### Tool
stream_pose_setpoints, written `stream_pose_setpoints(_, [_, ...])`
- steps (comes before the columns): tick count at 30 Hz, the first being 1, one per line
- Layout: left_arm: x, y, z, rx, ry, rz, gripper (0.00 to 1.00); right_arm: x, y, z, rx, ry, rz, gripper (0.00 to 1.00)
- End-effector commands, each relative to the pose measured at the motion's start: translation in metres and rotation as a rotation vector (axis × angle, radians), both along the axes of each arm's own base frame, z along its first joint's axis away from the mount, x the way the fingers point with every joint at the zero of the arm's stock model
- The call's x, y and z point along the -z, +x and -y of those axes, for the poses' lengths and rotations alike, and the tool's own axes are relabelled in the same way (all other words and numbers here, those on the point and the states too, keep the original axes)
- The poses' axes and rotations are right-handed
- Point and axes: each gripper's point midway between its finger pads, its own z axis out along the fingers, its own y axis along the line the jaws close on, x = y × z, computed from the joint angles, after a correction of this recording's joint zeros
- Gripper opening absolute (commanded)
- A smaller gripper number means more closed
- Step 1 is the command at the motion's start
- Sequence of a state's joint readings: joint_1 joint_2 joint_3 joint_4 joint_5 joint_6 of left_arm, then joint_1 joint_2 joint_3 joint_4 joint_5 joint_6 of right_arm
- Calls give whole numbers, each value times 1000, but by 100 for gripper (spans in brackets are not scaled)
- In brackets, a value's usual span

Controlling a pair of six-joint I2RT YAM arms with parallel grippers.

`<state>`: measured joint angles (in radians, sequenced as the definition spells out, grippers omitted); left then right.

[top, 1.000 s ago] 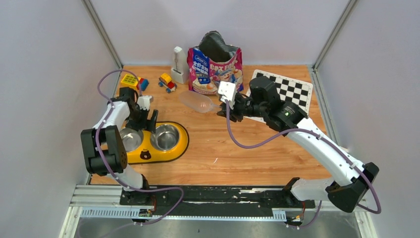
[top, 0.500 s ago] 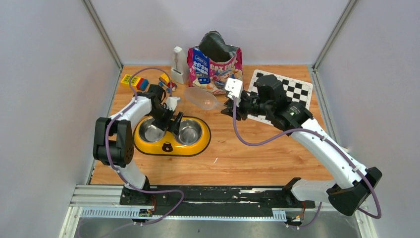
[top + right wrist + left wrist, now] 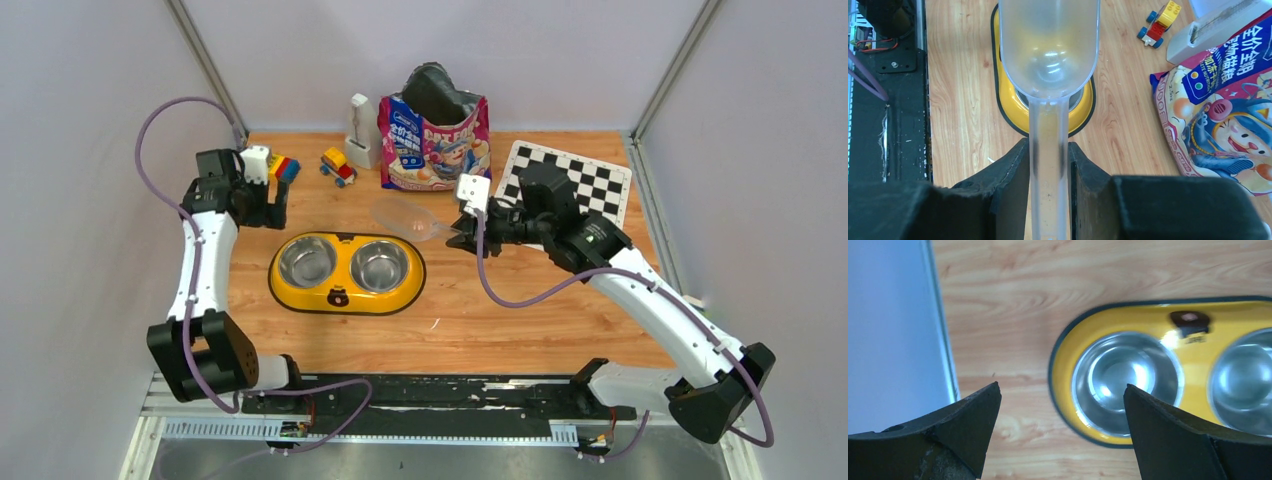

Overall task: Serve the pet food
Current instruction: Move the pet food bowl to the center of the board.

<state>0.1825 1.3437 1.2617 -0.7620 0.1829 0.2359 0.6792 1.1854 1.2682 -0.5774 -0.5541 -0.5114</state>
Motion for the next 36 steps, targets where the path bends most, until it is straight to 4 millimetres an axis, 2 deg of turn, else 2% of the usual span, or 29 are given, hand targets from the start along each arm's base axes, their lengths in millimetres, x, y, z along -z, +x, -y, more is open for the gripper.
stream_pose_setpoints(1, [56,-20,-47,-113,105,-139,100,-22,-6,-5,-54,73,65,0])
stream_pose_setpoints(4, [79,-27,-63,-144,92,-185,99,-21,-9,-5,-60,76,58,0])
stream_pose_setpoints(6, [91,-29,-63,-136,67,-206,98,-19,-10,-4,-58,75,56,0])
stream_pose_setpoints(9, [105,-31,-53,-103,15,-229,98,-17,-9,-3,-51,73,59,0])
stream_pose_setpoints(15, [118,-32,-36,-65,-75,-255,96,-15,-7,-3,-45,71,61,0])
stream_pose_setpoints(21, [149,-37,-33,-57,-104,-335,89,-16,-8,-2,-49,75,64,0])
stream_pose_setpoints(26, [162,-37,-27,-43,-118,-364,77,-18,-6,2,-34,78,72,0])
stream_pose_setpoints(29, [165,-36,-16,-19,-111,-375,72,-20,-3,4,-22,79,76,0])
stream_pose_setpoints(36, [164,-43,26,57,-98,-414,71,-16,2,7,-8,74,64,0])
